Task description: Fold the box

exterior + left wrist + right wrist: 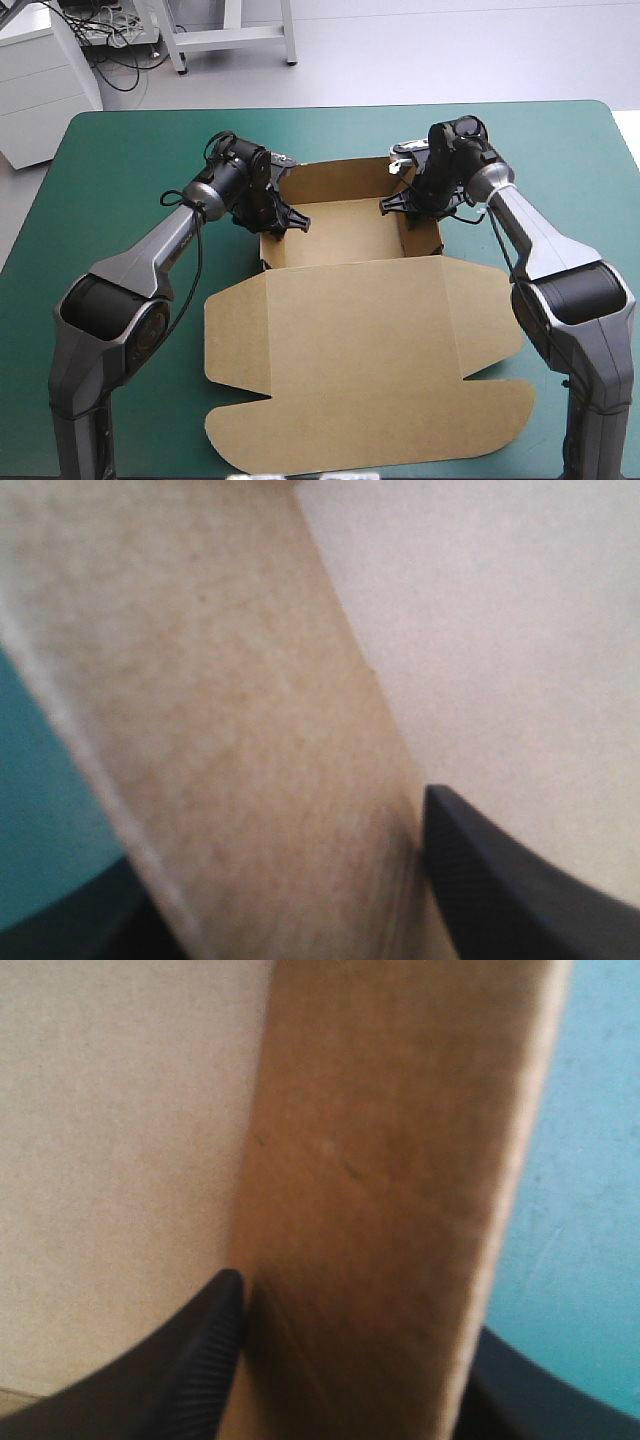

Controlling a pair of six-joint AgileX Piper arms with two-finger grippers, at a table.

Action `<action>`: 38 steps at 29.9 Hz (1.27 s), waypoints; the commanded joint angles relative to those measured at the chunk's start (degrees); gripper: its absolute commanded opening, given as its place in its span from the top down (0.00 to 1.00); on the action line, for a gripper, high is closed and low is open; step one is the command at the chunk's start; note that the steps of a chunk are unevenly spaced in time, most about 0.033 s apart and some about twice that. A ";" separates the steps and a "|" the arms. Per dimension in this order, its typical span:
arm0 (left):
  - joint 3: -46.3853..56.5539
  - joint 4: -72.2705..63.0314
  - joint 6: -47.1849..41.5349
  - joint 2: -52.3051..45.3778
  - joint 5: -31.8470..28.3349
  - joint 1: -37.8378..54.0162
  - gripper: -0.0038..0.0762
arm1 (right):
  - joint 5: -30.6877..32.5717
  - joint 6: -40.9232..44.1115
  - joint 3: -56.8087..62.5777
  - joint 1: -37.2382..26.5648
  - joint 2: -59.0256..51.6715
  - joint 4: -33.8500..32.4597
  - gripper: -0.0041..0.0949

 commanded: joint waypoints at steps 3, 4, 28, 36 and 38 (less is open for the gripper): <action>-1.60 0.52 0.16 -3.40 1.63 0.57 0.07 | 1.16 -0.11 -1.40 -0.02 -3.25 0.18 0.08; -2.03 0.52 0.16 -3.40 2.09 0.67 0.07 | 1.16 -0.11 -1.40 -0.02 -3.25 0.18 0.07; -11.04 -4.78 0.28 -13.16 5.63 0.62 0.07 | 1.16 2.43 -1.51 -0.02 -15.98 1.30 0.07; -9.34 -4.72 2.97 -22.64 5.63 0.62 0.10 | 1.16 1.82 -1.51 -0.02 -19.74 1.57 0.07; -7.19 -4.51 5.49 -25.92 5.63 0.62 0.15 | 1.16 1.82 -1.51 -0.02 -19.87 1.57 0.07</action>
